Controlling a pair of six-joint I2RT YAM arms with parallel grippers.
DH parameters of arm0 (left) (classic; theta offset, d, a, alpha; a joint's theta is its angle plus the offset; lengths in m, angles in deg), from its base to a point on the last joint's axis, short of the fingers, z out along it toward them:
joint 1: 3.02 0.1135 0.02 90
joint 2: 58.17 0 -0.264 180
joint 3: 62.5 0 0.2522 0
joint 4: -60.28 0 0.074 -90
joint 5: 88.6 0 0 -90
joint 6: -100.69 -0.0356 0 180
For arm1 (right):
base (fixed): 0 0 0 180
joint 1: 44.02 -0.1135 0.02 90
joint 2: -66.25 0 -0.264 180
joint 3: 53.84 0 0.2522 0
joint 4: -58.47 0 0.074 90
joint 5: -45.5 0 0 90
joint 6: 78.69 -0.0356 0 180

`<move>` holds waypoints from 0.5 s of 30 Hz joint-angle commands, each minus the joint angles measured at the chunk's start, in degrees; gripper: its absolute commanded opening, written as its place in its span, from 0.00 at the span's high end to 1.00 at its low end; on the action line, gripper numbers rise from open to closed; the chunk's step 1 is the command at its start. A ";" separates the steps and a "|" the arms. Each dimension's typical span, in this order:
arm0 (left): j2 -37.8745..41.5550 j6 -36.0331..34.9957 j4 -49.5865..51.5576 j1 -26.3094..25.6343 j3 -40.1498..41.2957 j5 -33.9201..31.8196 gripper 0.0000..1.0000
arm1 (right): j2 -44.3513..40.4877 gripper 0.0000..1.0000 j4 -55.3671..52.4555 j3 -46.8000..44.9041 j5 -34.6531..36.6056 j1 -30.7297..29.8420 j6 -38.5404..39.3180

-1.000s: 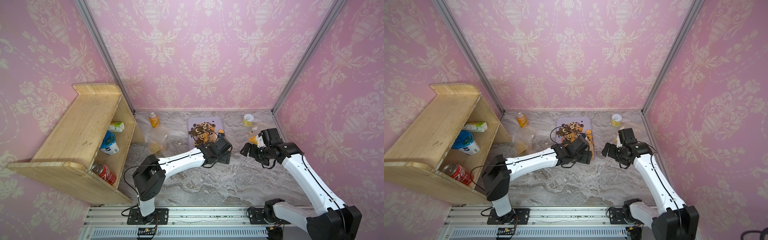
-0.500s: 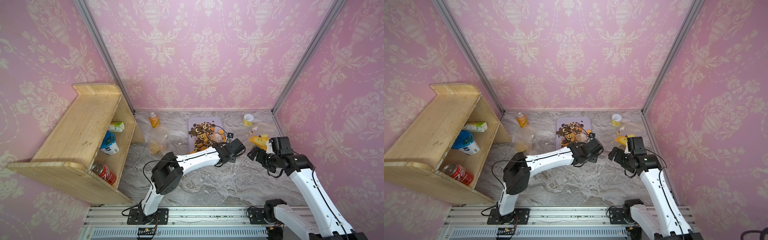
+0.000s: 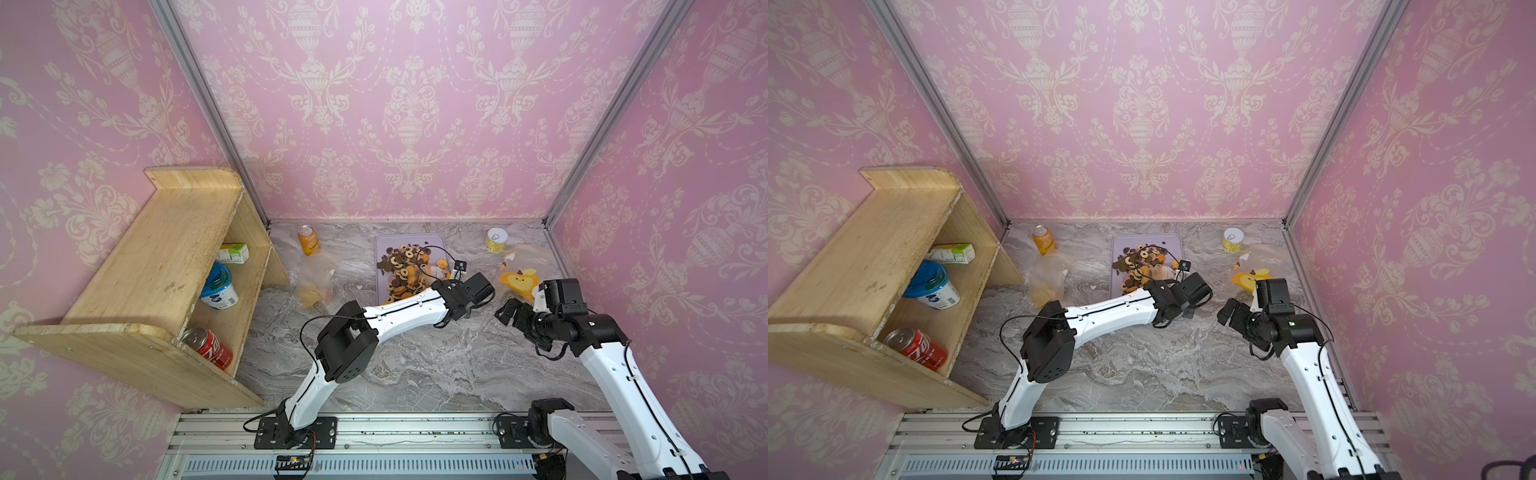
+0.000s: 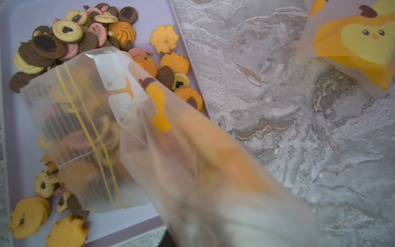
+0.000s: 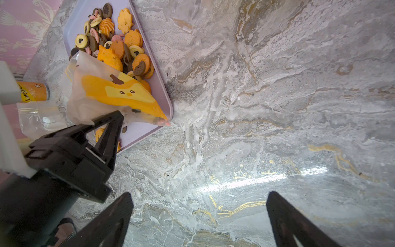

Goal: Pour cookies out of the ziploc bag
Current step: 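Pour the cookies out of the ziploc bag onto the tray.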

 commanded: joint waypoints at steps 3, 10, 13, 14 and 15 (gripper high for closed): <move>2.37 -0.21 -0.69 3.08 2.65 0.76 0.95 | 0.16 0.01 2.16 -1.54 -3.33 0.37 0.05; 5.97 1.18 -5.28 7.02 8.69 5.54 0.98 | 4.44 0.03 7.16 -2.16 -8.65 0.10 2.14; 7.66 2.34 -7.76 9.19 11.59 8.89 0.98 | 7.13 0.05 9.63 -1.69 -9.78 -1.29 2.68; 8.09 2.75 -8.42 9.92 12.29 10.06 0.98 | 8.52 0.06 10.45 -1.44 -9.93 -2.32 2.68; 8.45 3.04 -9.21 10.54 12.89 11.50 0.98 | 10.16 0.09 11.41 -1.17 -10.25 -3.47 2.62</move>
